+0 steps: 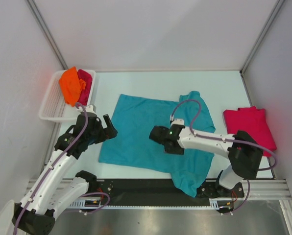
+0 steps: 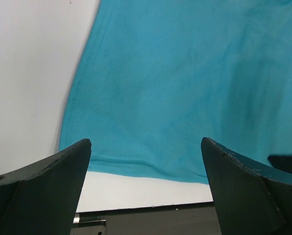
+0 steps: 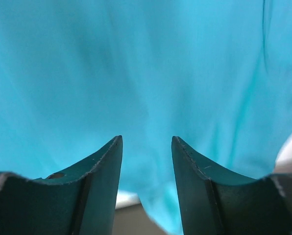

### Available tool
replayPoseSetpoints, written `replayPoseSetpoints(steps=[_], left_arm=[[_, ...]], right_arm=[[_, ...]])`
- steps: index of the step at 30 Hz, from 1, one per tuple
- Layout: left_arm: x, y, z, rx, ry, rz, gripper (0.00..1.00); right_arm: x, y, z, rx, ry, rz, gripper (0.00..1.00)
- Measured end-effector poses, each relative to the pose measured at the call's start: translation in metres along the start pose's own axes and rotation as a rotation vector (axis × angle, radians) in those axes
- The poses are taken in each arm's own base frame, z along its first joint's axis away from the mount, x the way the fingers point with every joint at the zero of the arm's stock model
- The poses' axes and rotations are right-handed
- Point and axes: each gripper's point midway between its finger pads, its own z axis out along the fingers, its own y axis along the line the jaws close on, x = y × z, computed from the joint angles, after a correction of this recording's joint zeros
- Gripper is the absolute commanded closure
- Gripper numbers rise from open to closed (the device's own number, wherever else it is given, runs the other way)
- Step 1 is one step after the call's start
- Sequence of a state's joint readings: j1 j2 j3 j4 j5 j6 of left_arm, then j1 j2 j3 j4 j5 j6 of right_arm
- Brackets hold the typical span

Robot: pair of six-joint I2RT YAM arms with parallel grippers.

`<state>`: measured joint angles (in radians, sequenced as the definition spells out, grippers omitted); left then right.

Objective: Fold and stack the t-shirts

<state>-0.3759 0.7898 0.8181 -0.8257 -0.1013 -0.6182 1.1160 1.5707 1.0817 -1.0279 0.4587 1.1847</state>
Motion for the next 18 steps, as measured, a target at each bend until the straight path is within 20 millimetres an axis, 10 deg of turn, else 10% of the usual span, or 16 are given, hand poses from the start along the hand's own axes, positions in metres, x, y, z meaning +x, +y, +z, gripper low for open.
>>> replayPoseSetpoints(steps=[7, 18], left_arm=[[-0.003, -0.001, -0.001, -0.002, -0.006, 0.009, 0.01], [-0.004, 0.004, -0.003, -0.031, -0.002, 0.019, 0.00]], right_arm=[[-0.107, 0.042, 0.049, -0.019, -0.087, 0.039, 0.52], [-0.223, 0.027, 0.115, 0.047, -0.139, 0.173, 0.53]])
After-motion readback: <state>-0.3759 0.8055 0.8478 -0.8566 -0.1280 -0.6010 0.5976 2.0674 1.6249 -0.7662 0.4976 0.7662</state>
